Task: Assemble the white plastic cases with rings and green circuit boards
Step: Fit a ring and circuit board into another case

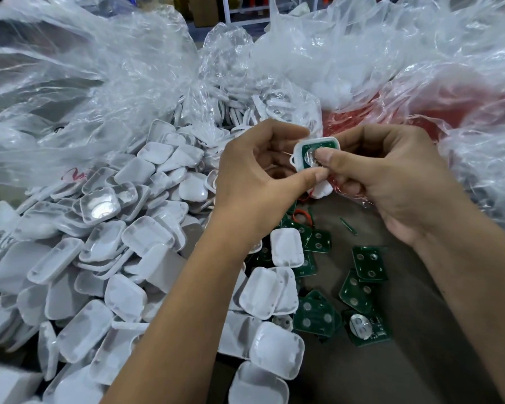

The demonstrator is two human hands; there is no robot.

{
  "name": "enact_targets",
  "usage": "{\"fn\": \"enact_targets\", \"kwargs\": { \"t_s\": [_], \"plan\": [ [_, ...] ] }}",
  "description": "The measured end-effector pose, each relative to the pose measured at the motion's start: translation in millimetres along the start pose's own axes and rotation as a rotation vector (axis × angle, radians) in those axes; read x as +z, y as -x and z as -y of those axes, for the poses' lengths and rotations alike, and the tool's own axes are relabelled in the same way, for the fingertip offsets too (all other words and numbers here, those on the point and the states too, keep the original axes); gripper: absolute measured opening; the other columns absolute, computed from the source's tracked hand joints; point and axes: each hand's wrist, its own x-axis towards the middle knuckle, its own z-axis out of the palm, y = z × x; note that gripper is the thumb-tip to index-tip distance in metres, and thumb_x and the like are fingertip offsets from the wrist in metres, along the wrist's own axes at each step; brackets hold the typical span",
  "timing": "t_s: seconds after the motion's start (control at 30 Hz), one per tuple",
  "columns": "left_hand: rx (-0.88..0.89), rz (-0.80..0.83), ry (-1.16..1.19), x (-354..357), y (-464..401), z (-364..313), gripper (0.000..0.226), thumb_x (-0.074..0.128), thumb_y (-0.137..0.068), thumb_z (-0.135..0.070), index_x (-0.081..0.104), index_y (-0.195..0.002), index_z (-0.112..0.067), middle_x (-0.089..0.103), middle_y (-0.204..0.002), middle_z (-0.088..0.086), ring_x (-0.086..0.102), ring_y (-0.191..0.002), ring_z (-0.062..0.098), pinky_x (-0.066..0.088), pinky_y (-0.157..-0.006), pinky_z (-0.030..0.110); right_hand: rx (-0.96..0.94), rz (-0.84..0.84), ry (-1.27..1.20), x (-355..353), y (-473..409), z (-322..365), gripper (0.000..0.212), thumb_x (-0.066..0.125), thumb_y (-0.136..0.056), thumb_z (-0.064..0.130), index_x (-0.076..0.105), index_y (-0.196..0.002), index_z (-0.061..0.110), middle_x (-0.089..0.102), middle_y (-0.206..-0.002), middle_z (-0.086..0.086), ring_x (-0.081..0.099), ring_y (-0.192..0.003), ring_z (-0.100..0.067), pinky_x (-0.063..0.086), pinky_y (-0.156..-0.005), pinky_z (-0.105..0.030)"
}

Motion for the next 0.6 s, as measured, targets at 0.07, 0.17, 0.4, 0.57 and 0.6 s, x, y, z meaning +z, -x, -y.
{"fn": "enact_targets", "kwargs": {
  "t_s": [0.07, 0.17, 0.4, 0.57, 0.6],
  "plan": [
    [-0.072, -0.009, 0.067, 2.2, 0.9, 1.6, 0.027, 0.088, -0.079, -0.019, 0.073, -0.101, -0.016, 0.077, -0.086, 0.002, 0.075, -0.081, 0.024, 0.064, -0.078, 0.048, -0.030, -0.013, -0.015, 0.1, 0.2, -0.2, 0.012, 0.089, -0.078, 0.009, 0.077, -0.080, 0.009, 0.069, -0.063, -0.004, 0.051, -0.047, -0.010, 0.041, -0.046, -0.021],
    [-0.137, 0.009, 0.111, 4.6, 1.8, 4.7, 0.011, 0.080, -0.088, -0.017, 0.073, -0.094, -0.011, 0.077, -0.079, 0.008, 0.076, -0.075, 0.024, 0.064, -0.079, 0.048, -0.051, -0.030, 0.018, 0.2, 0.3, 0.2, 0.013, 0.090, -0.077, 0.009, 0.078, -0.080, 0.009, 0.069, -0.064, -0.005, 0.050, -0.046, -0.009, 0.042, -0.047, -0.022],
    [-0.164, -0.010, 0.210, 3.8, 0.8, 4.4, 0.012, 0.076, -0.091, -0.006, 0.073, -0.085, -0.016, 0.073, -0.072, 0.003, 0.069, -0.059, 0.017, 0.058, -0.066, 0.032, -0.040, -0.023, -0.004, 2.6, 1.8, 0.9, 0.012, 0.084, -0.082, 0.003, 0.078, -0.078, 0.013, 0.071, -0.066, -0.005, 0.051, -0.048, -0.012, 0.046, -0.047, -0.020],
    [-0.163, -0.055, 0.170, 5.0, -1.6, 6.6, 0.013, 0.077, -0.090, -0.005, 0.072, -0.084, -0.015, 0.071, -0.069, -0.003, 0.065, -0.055, 0.012, 0.054, -0.060, 0.026, 0.009, -0.027, -0.033, 3.2, 1.3, 2.1, 0.012, 0.075, -0.088, -0.004, 0.078, -0.085, 0.007, 0.070, -0.066, -0.007, 0.058, -0.053, -0.014, 0.051, -0.052, -0.021],
    [-0.171, -0.068, 0.163, 5.2, -2.0, 7.2, 0.012, 0.078, -0.090, -0.006, 0.072, -0.084, -0.015, 0.071, -0.070, -0.001, 0.064, -0.055, 0.012, 0.053, -0.059, 0.025, 0.023, -0.024, -0.063, 3.7, 1.2, 3.3, 0.011, 0.072, -0.091, -0.003, 0.078, -0.086, 0.005, 0.070, -0.067, -0.009, 0.059, -0.054, -0.015, 0.052, -0.052, -0.021]
  ]
}}
